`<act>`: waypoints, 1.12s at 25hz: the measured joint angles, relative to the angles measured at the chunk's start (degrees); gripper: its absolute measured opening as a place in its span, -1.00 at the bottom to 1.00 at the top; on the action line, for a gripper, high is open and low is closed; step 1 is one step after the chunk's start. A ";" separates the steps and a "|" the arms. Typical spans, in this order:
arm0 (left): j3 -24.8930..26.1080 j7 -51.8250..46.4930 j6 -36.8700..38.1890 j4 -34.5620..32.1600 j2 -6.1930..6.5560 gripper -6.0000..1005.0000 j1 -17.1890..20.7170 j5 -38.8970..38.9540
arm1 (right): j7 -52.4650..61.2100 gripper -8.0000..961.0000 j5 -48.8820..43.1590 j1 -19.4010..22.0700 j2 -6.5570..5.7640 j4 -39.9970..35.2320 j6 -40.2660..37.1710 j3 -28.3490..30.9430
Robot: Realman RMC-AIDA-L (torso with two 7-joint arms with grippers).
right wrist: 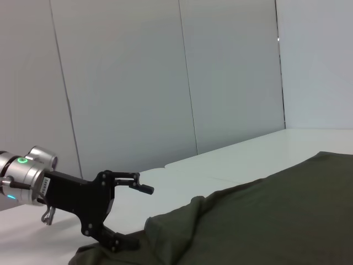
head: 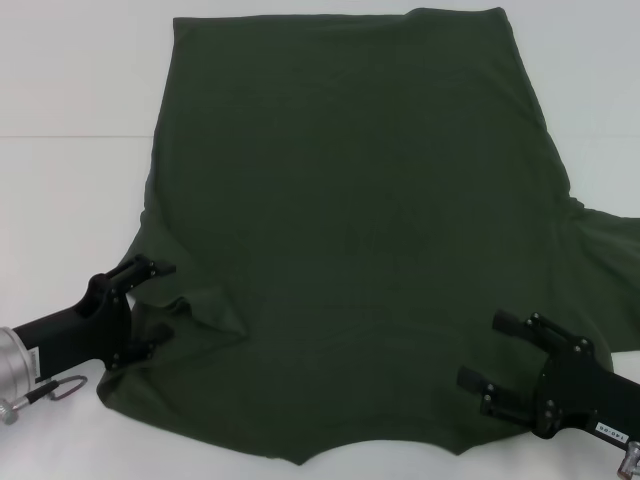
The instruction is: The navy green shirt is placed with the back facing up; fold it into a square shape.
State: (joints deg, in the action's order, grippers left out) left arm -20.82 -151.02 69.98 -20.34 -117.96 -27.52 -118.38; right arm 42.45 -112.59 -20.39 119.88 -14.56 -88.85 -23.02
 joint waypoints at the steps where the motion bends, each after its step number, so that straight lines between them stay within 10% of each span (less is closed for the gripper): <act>1: 0.13 -0.13 -0.27 0.02 -0.08 0.87 -0.02 0.08 | 0.00 0.90 0.00 0.00 0.00 -0.01 -0.03 0.00; 28: 0.62 0.66 -6.48 0.54 -0.89 0.83 -2.93 1.44 | 0.00 0.90 0.00 -0.15 0.00 0.01 -0.10 -0.01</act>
State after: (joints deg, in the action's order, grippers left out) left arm -20.20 -150.36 63.50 -19.80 -118.85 -30.45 -116.94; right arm 42.45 -112.59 -20.54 119.88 -14.55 -88.95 -23.03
